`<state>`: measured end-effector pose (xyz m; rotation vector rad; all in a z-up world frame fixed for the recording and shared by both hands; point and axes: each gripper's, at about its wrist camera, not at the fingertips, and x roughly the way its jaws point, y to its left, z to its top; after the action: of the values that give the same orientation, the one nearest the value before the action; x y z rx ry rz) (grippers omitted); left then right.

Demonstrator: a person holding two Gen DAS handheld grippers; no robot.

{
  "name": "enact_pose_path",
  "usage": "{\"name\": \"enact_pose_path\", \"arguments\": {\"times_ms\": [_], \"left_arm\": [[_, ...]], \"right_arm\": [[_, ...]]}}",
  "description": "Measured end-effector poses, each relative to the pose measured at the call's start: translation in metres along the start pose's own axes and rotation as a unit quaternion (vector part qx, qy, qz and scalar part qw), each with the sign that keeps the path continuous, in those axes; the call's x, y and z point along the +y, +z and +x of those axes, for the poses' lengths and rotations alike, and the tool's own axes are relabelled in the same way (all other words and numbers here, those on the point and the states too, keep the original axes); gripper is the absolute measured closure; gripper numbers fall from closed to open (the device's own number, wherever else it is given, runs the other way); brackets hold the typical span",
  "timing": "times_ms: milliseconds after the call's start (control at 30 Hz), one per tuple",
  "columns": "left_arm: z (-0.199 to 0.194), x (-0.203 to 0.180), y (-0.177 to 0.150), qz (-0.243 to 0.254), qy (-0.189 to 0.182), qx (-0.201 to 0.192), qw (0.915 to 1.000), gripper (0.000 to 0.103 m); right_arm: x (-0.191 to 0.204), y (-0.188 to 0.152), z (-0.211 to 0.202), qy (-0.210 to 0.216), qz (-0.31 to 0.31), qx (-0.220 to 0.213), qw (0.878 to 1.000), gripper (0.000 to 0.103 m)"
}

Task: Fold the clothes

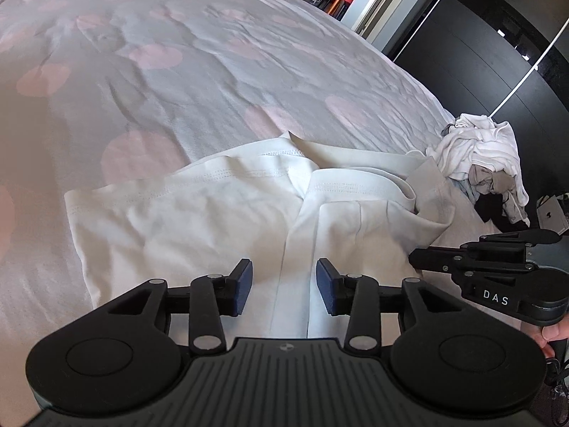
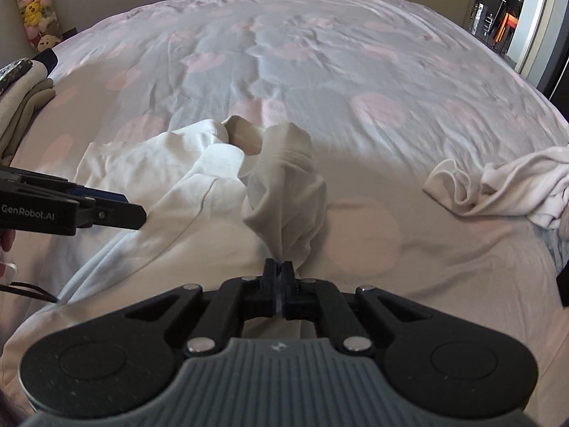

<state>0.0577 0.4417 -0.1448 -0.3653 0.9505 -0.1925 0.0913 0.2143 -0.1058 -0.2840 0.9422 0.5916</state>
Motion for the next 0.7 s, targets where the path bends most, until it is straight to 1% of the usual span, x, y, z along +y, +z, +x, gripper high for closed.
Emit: {"name": "enact_pose_path", "arguments": {"times_ms": [33, 67, 167, 233, 333, 400, 467, 533, 567, 600, 633, 667, 700], "left_arm": [[0.000, -0.001, -0.001, 0.001, 0.003, -0.003, 1.0000, 0.066], [-0.001, -0.003, -0.001, 0.002, 0.005, -0.008, 1.0000, 0.066], [-0.006, -0.008, -0.001, 0.013, -0.006, -0.021, 0.9997, 0.066], [-0.003, -0.008, -0.001, 0.013, -0.013, -0.018, 0.9997, 0.065], [0.005, -0.007, -0.004, 0.013, -0.002, -0.005, 0.9999, 0.065], [0.006, -0.007, -0.004, 0.012, -0.003, 0.000, 0.9999, 0.064], [0.007, -0.006, -0.005, 0.010, -0.008, 0.004, 0.9999, 0.064], [0.008, -0.005, -0.005, 0.007, -0.015, 0.008, 0.9998, 0.064], [0.008, -0.004, -0.006, 0.005, -0.019, 0.009, 0.9998, 0.067], [0.008, -0.003, -0.006, 0.002, -0.022, 0.010, 0.9997, 0.074], [0.009, -0.002, -0.007, -0.001, -0.027, 0.012, 0.9996, 0.078], [0.009, -0.001, -0.007, -0.006, -0.032, 0.012, 0.9994, 0.084], [0.009, 0.000, -0.007, -0.007, -0.034, 0.010, 0.9993, 0.087]], "right_arm": [[0.000, -0.001, -0.002, 0.001, 0.003, -0.003, 1.000, 0.095], [-0.001, -0.002, -0.004, 0.003, 0.007, -0.007, 1.000, 0.094], [-0.001, -0.001, -0.012, 0.004, 0.008, -0.016, 1.000, 0.094], [0.001, 0.000, -0.016, 0.004, 0.007, -0.022, 1.000, 0.094], [0.010, 0.005, -0.024, 0.009, -0.002, -0.040, 0.999, 0.094], [0.017, 0.011, -0.029, 0.014, -0.012, -0.052, 0.998, 0.094], [0.025, 0.016, -0.029, 0.025, -0.020, -0.056, 0.998, 0.094], [0.030, 0.022, -0.023, 0.038, -0.023, -0.050, 0.998, 0.093], [0.032, 0.024, -0.020, 0.040, -0.024, -0.047, 0.998, 0.092], [0.035, 0.027, -0.016, 0.042, -0.026, -0.043, 0.998, 0.090], [0.037, 0.029, -0.012, 0.044, -0.027, -0.040, 0.998, 0.083], [0.037, 0.032, -0.009, 0.050, -0.020, -0.036, 0.998, 0.070], [0.037, 0.035, -0.006, 0.057, -0.013, -0.032, 0.998, 0.065]]}}
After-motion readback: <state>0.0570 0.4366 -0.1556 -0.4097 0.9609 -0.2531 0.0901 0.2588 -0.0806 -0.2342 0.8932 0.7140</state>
